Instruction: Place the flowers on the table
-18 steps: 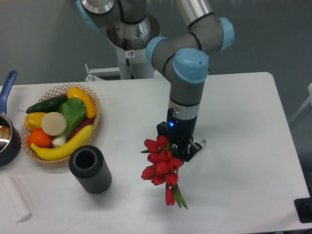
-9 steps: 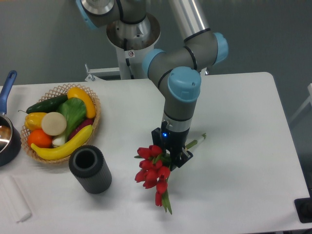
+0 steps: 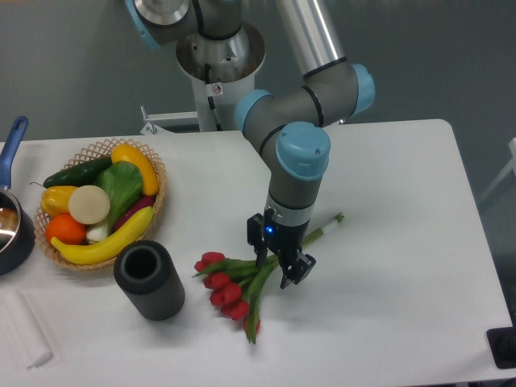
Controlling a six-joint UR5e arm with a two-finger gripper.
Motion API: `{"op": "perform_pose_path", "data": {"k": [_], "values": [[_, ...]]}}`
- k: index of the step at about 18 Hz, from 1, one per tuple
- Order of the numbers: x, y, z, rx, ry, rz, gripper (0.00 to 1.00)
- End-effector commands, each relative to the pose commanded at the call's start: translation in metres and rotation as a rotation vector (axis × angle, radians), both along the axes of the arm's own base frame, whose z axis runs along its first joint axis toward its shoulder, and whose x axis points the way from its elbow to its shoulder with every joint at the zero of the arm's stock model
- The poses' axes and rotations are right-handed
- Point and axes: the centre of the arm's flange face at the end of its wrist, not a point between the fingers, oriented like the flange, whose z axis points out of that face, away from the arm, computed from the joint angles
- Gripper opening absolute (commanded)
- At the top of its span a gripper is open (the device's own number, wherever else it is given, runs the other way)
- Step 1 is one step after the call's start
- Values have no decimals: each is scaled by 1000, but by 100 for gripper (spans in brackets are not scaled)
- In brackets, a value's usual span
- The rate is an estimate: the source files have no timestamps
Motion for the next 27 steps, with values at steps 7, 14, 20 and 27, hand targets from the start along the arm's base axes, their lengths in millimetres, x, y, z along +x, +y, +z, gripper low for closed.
{"op": "perform_pose_path", "data": {"k": [7, 14, 20, 27], "values": [[-31, 14, 91, -12, -39, 23, 100], [-63, -54, 156, -69, -47, -132, 100], [-66, -127, 187, -75, -8, -224, 100], [-65, -141, 193, -80, 19, -226, 100]]}}
